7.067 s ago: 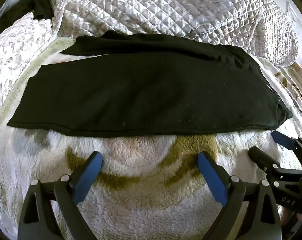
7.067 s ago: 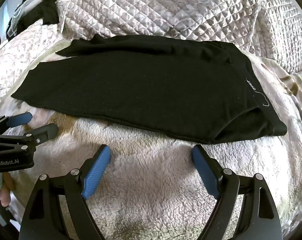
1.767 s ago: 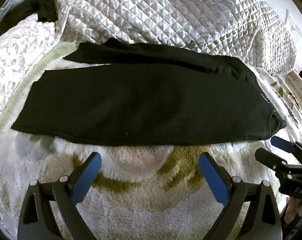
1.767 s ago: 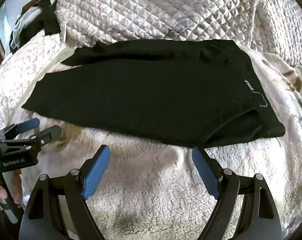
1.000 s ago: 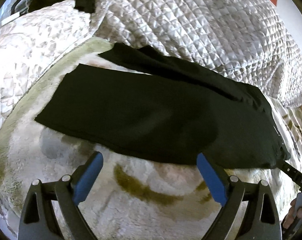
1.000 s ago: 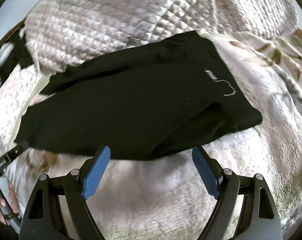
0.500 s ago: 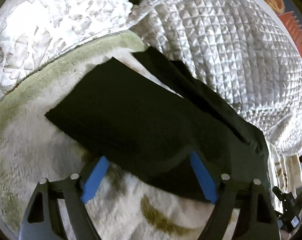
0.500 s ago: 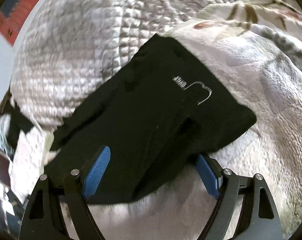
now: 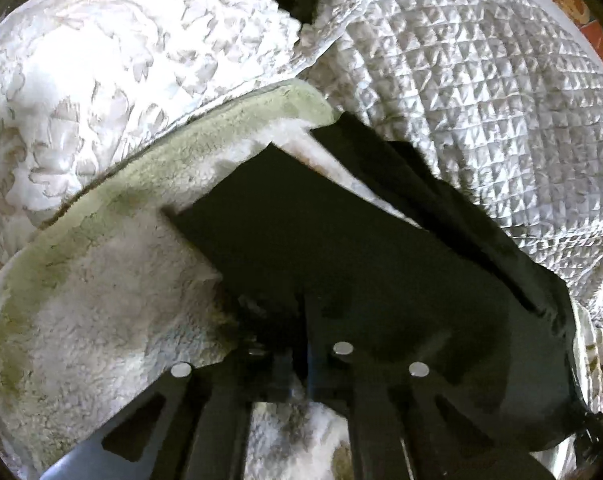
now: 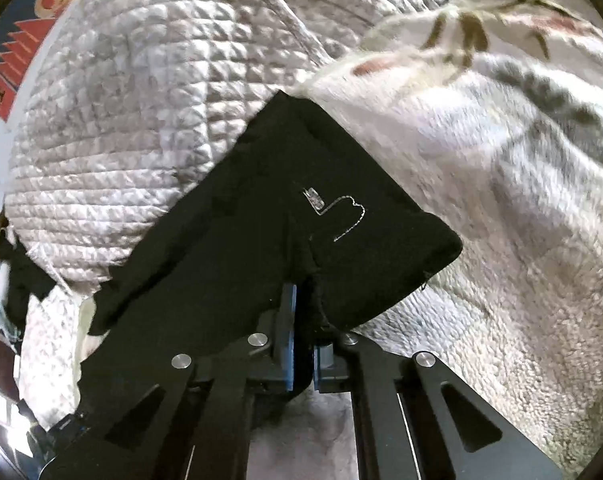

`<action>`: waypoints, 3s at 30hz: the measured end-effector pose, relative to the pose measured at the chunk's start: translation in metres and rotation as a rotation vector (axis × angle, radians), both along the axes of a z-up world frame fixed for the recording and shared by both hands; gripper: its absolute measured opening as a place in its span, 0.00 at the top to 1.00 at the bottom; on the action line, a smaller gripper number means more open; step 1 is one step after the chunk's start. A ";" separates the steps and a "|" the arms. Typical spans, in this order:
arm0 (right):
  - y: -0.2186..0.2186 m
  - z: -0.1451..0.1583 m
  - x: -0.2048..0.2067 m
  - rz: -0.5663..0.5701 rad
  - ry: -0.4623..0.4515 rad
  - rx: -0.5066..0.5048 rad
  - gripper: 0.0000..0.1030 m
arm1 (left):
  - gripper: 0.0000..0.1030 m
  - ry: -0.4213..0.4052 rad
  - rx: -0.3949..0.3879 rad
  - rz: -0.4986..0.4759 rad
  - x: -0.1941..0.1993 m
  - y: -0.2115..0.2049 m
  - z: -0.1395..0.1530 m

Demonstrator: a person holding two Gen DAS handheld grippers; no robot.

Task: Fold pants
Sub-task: 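Lift the gripped pants edge with both grippers and fold it over the pants, then open both grippers to release the folded pants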

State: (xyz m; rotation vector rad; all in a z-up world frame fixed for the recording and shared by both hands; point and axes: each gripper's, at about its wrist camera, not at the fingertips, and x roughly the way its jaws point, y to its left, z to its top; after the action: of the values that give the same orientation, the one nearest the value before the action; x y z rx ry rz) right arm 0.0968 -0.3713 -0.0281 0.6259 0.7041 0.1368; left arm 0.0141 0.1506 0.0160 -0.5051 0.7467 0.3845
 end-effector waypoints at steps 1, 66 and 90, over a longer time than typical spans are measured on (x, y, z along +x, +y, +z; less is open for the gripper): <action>0.000 0.004 -0.003 0.004 -0.004 0.004 0.96 | 0.96 -0.012 0.004 -0.009 -0.003 -0.002 0.005; 0.003 0.037 -0.109 0.070 -0.024 -0.303 0.66 | 0.52 -0.036 0.054 -0.016 -0.108 -0.012 0.045; 0.098 -0.005 -0.062 0.450 0.074 -0.553 0.50 | 0.52 0.194 0.192 -0.085 -0.029 -0.010 -0.003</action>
State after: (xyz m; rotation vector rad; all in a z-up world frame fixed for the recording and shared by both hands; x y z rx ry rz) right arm 0.0344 -0.2735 -0.0332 -0.0636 0.9019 0.3214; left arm -0.0153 0.1406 0.0127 -0.2560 0.9049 0.4247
